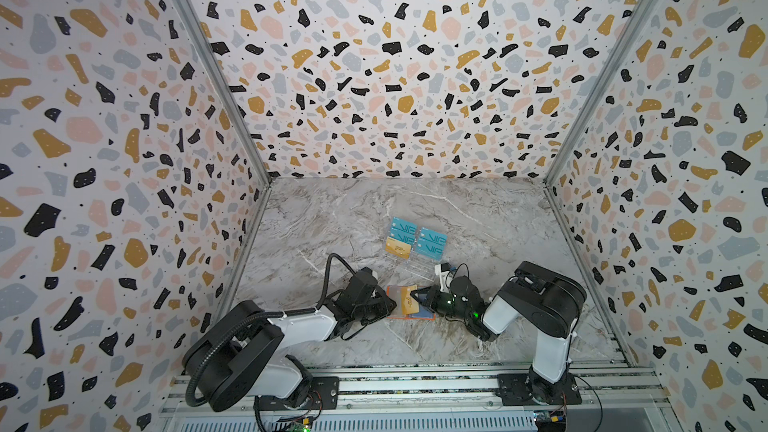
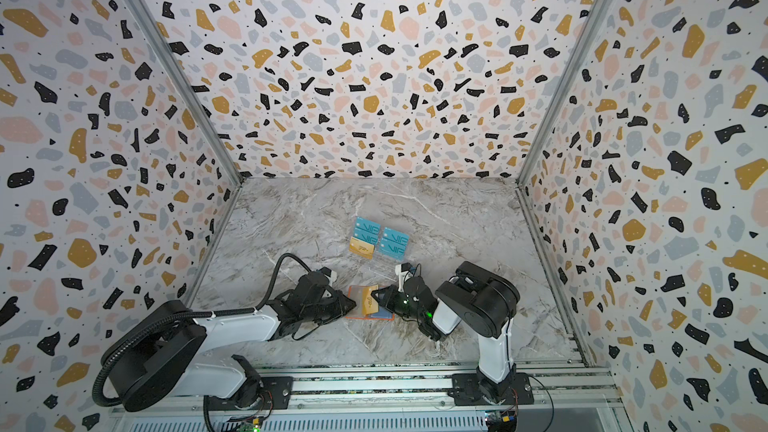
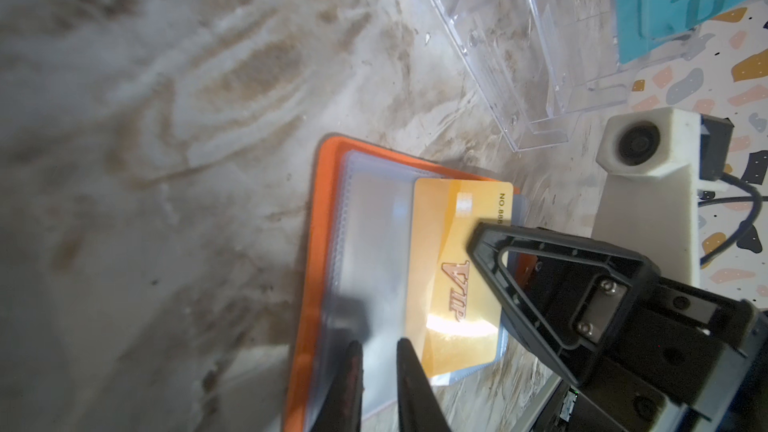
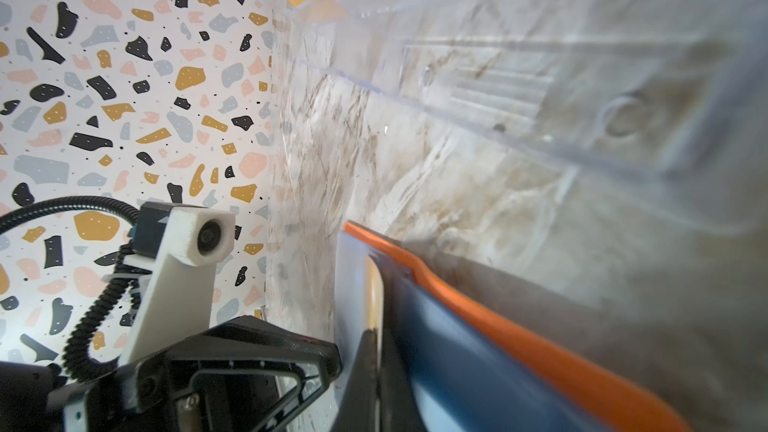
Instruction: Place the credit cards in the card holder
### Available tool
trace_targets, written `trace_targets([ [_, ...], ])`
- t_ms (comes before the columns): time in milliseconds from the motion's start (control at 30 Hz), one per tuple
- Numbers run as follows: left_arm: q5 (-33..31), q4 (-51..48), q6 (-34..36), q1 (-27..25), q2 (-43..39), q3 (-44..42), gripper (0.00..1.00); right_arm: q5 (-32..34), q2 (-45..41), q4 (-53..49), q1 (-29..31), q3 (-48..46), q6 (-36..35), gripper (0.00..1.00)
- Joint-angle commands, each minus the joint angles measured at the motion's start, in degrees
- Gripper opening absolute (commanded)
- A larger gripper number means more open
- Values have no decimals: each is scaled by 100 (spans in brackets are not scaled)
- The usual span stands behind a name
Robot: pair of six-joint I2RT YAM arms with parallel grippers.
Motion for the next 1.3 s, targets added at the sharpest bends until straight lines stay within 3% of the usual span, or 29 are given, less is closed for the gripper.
trace_targets([
  [0,49,-37,-4,-29,66,-98,19,178,-314,-1146,134,100,-274,19],
  [167,41,-51,5,-23,36,-102,19,417,-1014,-2753,153,355,-883,39],
  [367,4,-78,13,-29,7,-80,19,769,-1529,-4471,152,901,-1680,49],
  [833,-787,-1568,1100,85,-153,812,25,66,-1278,-5164,198,1427,-1967,50],
  [1067,-524,-1339,1139,85,104,799,22,-42,-1334,-5473,318,1636,-1940,49],
  [1267,-418,-977,936,85,-76,405,21,-29,-1446,-5264,406,1534,-1412,47],
])
